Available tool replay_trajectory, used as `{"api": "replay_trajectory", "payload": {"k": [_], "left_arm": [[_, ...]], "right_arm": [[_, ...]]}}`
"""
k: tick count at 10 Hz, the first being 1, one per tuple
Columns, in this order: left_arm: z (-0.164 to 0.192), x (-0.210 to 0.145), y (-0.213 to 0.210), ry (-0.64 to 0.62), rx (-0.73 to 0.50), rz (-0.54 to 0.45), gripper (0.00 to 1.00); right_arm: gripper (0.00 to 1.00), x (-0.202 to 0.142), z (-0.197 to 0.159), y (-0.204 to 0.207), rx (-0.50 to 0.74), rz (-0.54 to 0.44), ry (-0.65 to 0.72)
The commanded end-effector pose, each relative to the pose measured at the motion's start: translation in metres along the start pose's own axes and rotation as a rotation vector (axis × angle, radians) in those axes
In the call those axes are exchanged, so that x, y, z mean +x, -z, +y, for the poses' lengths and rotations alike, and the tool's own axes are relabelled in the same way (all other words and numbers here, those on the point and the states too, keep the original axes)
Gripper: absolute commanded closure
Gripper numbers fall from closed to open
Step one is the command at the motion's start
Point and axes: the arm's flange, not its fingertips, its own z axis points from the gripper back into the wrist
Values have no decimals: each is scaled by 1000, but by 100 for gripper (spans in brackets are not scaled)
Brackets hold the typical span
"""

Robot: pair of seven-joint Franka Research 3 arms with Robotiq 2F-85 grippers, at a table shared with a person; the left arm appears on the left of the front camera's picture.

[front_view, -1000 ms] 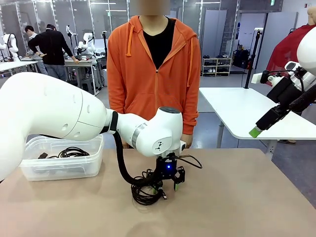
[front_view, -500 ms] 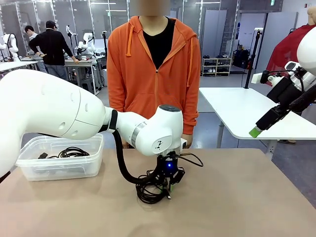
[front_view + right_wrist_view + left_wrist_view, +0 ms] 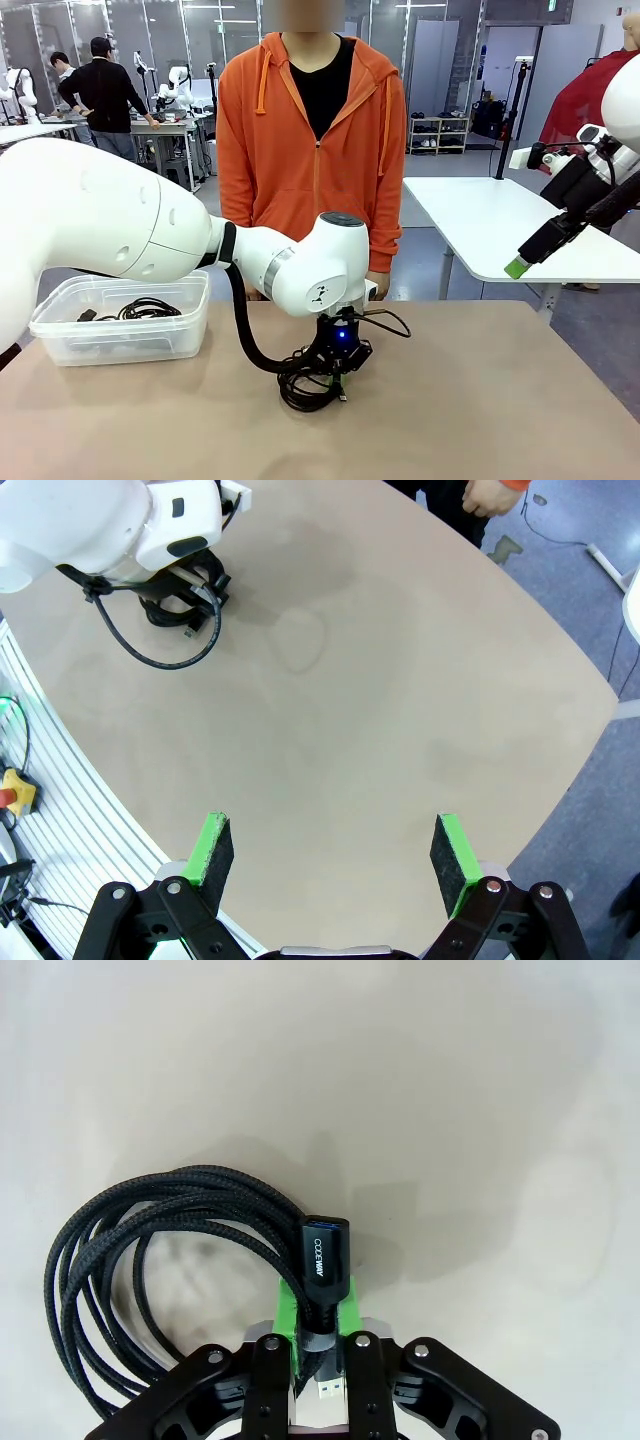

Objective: Organize and store the cables.
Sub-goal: Place the USB Extension Cable into the Organizing box.

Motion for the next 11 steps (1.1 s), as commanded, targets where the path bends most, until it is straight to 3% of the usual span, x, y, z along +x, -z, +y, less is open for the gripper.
{"api": "replay_trajectory", "payload": {"k": [1, 3, 4, 6, 8, 9, 11], "left_arm": [[11, -13, 0, -13, 5, -32, 100], [20, -18, -37, 39, -17, -47, 100], [25, -24, -74, 95, -18, -63, 90], [26, -34, -129, 198, 6, -124, 90], [20, -43, -167, 224, 27, -162, 90], [14, -43, -176, 227, 33, -188, 90], [15, -40, -169, 204, -2, -145, 90]], "right_arm": [[0, 0, 1, -1, 1, -5, 18], [0, 0, 1, -1, 1, -5, 18], [0, 0, 1, -1, 1, -5, 18], [0, 0, 1, -1, 1, -5, 18], [0, 0, 1, -1, 1, -5, 18], [0, 0, 1, -1, 1, -5, 18], [0, 0, 1, -1, 1, -5, 18]]}}
